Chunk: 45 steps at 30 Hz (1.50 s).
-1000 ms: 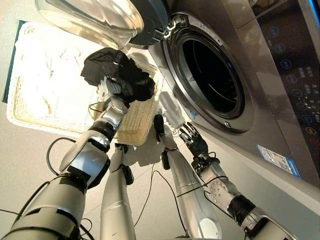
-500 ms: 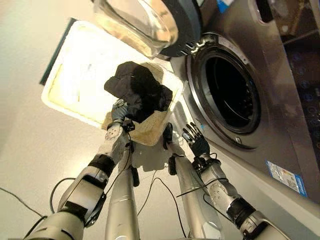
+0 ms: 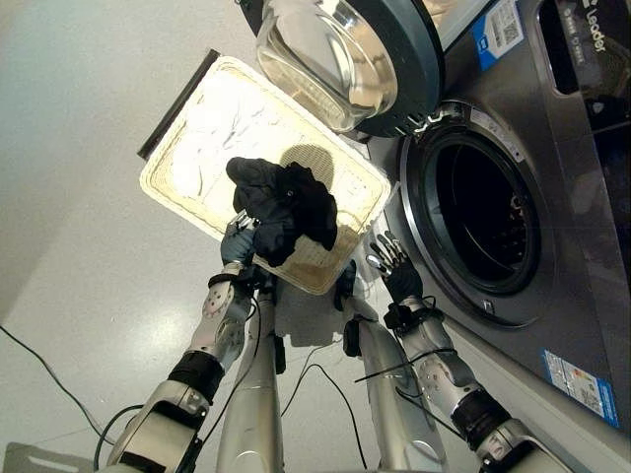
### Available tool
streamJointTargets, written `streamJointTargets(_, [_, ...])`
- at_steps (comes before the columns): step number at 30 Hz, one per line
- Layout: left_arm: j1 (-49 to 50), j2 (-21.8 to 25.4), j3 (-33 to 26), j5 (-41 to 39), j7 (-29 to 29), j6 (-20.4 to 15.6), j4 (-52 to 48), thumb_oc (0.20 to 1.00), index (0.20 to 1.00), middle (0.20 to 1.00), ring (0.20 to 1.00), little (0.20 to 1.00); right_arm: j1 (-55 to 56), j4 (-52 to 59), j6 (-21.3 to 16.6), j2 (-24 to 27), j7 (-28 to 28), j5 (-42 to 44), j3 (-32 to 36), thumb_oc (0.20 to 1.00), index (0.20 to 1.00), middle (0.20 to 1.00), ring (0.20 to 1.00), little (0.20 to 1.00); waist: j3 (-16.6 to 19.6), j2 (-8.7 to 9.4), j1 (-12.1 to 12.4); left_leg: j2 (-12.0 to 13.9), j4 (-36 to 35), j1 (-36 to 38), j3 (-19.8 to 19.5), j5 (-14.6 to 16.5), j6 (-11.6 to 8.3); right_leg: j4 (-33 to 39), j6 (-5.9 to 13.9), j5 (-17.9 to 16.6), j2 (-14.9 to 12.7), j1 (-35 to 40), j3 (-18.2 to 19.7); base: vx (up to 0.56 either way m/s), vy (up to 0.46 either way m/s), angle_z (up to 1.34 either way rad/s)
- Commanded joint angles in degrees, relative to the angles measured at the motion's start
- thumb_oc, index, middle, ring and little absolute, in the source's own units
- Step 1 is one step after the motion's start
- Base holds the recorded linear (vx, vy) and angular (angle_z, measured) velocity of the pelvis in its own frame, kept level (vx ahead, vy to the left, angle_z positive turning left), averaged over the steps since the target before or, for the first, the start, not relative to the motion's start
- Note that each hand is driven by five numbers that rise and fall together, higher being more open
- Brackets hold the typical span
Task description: Put the clothes into the washing machine.
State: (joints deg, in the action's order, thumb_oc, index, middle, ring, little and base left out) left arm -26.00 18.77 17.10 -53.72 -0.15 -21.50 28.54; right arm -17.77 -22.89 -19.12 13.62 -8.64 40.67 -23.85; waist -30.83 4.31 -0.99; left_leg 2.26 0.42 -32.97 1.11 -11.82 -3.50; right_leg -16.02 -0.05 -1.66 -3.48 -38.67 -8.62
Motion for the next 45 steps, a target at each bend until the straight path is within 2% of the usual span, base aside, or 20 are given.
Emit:
streamJointTargets(1, [-0.33,-0.32,0.62,-2.67,-10.63,-0.69,-8.1,0.2,0.2,0.2,0.2,0.2,-1.19,3.85,0.5,4.54,-6.12,-18.18,1.05,1.0,1.0,1.0,1.0,1.0,1.03,-2.36,-0.12,-4.07,2.1,2.57,2.29,5.51,0.41,7.56,4.85,-4.07,1.84,4.55,-0.5,-0.02,0.023,0.15])
streamJointTargets(2, [0.07,0.28,0.89,-3.02,-13.05,0.5,-9.77,0.2,0.2,0.2,0.2,0.2,-2.82,3.42,2.15,6.37,-7.62,-26.09,0.61,1.0,1.0,1.0,1.0,1.0,1.03,-2.65,0.26,-4.15,2.06,3.04,2.25,5.61,0.5,7.47,4.96,-3.99,1.61,5.03,-0.89,-0.01,0.017,0.14])
streamJointTargets(3, [0.07,0.28,0.89,-3.02,-13.05,0.5,-9.77,0.2,0.2,0.2,0.2,0.2,-2.82,3.42,2.15,6.37,-7.62,-26.09,0.61,1.0,1.0,1.0,1.0,1.0,1.03,-2.65,0.26,-4.15,2.06,3.04,2.25,5.61,0.5,7.47,4.96,-3.99,1.61,5.03,-0.89,-0.02,0.036,0.23])
streamJointTargets(4, [0.0,1.01,1.5,-3.66,-14.77,1.69,-11.93,0.2,0.2,0.2,0.2,0.2,-5.3,3.19,5.33,9.05,-10.08,-35.91,-0.72,1.0,1.0,1.0,1.0,1.0,1.03,-3.01,0.67,-4.28,1.92,3.44,2.14,5.65,0.65,7.35,5.07,-3.84,1.36,5.5,-1.29,-0.01,0.029,0.12])
streamJointTargets(5, [0.01,1.26,1.61,-3.47,-15.06,2.18,-12.71,0.2,0.2,0.2,0.2,0.2,-6.07,3.28,5.88,9.84,-10.41,-37.79,-1.14,1.0,1.0,1.0,1.0,1.0,1.03,-3.12,0.8,-4.32,1.89,3.57,2.1,5.67,0.69,7.27,5.11,-3.76,1.29,5.65,-1.41,-0.01,0.04,0.15])
streamJointTargets(6, [-0.06,2.18,1.95,-3.81,-16.36,3.46,-14.5,0.2,0.2,0.2,0.2,0.2,-7.99,3.73,8.05,11.79,-10.51,-43.02,-2.02,1.0,1.0,1.0,1.0,1.0,1.03,-3.38,1.15,-4.4,1.82,3.96,1.98,5.71,0.76,7.03,5.21,-3.52,1.12,6.07,-1.68,0.0,0.017,0.04])
streamJointTargets(10, [-0.25,2.66,2.27,-3.74,-17.36,4.73,-16.21,0.2,0.2,0.2,0.2,0.2,-10.06,3.57,9.4,13.17,-10.09,-46.08,-3.17,1.0,1.0,1.0,1.0,1.0,1.03,-3.65,1.54,-4.42,1.64,4.31,1.96,5.74,0.83,6.86,5.33,-3.28,0.85,6.47,-2.05,0.0,0.006,0.05])
streamJointTargets(12, [-1.12,4.36,3.69,-3.57,-18.77,8.23,-20.49,0.2,0.2,0.2,0.2,0.2,-14.44,4.3,11.94,15.69,-8.11,-51.79,-5.64,1.0,1.0,1.0,1.0,1.0,1.03,-4.24,2.34,-4.71,1.4,4.7,1.54,5.84,1.08,6.43,5.52,-2.92,0.47,6.83,-2.6,-0.01,0.007,0.11])
streamJointTargets(13, [-1.37,4.46,3.71,-3.43,-18.89,8.44,-20.66,0.2,0.2,0.2,0.2,0.2,-14.85,4.38,11.92,15.81,-7.91,-52.37,-5.71,1.0,1.0,1.0,1.0,1.0,1.03,-4.27,2.38,-4.72,1.5,4.32,1.54,5.69,1.11,6.45,5.5,-3.14,0.44,6.52,-2.63,-0.02,0.004,0.14])
streamJointTargets(23, [-3.21,5.17,6.76,-1.9,-19.95,15.06,-25.14,0.2,0.2,0.2,0.2,0.2,-19.29,6.93,11.15,17.16,-4.83,-54.07,-9.7,1.0,1.0,1.0,1.0,1.0,1.03,-4.37,2.83,-5.04,1.72,4.4,1.75,6.13,1.49,6.65,5.81,-2.95,0.22,6.75,-2.63,0.0,-0.001,0.07])
streamJointTargets(26, [-3.28,5.14,6.85,-1.88,-19.95,15.36,-25.25,0.2,0.2,0.2,0.2,0.2,-19.36,7.05,11.18,17.19,-4.69,-54.03,-9.85,1.0,1.0,1.0,1.0,1.0,1.03,-4.36,2.81,-5.05,1.75,4.39,1.77,6.15,1.49,6.65,5.82,-2.94,0.22,6.73,-2.61,0.0,0.0,0.0])
streamJointTargets(28, [-3.98,5.19,8.53,-2.11,-22.48,18.06,-26.29,0.2,0.2,0.2,0.2,0.2,-20.15,8.34,10.89,17.49,-2.09,-53.08,-11.9,1.0,1.0,1.0,1.0,1.0,1.03,-4.46,2.63,-5.07,1.98,4.21,2.07,6.26,1.51,6.75,5.82,-2.88,0.22,6.63,-2.44,0.01,0.008,-0.02])
streamJointTargets(33, [-5.05,4.84,10.77,-2.18,-24.27,20.58,-26.81,0.2,0.2,0.2,0.2,0.2,-21.16,8.51,10.33,16.94,-0.19,-49.74,-13.49,1.0,1.0,1.0,1.0,1.0,1.03,-4.41,2.48,-5.15,2.2,4.0,2.26,6.3,1.45,6.89,5.83,-3.06,0.2,6.49,-2.43,0.0,-0.001,-0.01])
streamJointTargets(39, [-6.14,3.77,13.4,-5.16,-30.62,24.74,-27.0,0.2,0.2,0.2,0.2,0.2,-22.32,9.33,12.66,15.78,8.26,-43.26,-16.03,1.0,1.0,1.0,1.0,1.0,1.03,-4.29,2.05,-5.14,2.25,3.87,2.62,6.37,1.33,7.02,5.72,-3.01,0.5,6.23,-2.06,0.0,0.0,0.0])
streamJointTargets(42, [-6.81,2.58,15.02,-7.17,-35.95,28.47,-27.21,0.2,0.2,0.2,0.2,0.2,-22.99,9.09,16.1,14.87,15.44,-37.33,-18.68,1.0,1.0,1.0,1.0,1.0,1.03,-4.13,1.93,-5.08,2.32,3.74,2.72,6.34,1.21,7.13,5.55,-3.05,0.52,6.11,-2.04,0.0,0.0,0.0])
streamJointTargets(45, [-7.12,1.97,15.98,-9.25,-38.71,30.76,-27.18,0.2,0.2,0.2,0.2,0.2,-23.45,8.84,17.02,14.24,17.89,-34.71,-19.89,1.0,1.0,1.0,1.0,1.0,1.03,-3.97,1.88,-4.93,2.26,3.74,2.76,6.32,1.11,7.12,5.42,-3.03,0.63,6.04,-1.94,0.0,0.0,0.0])
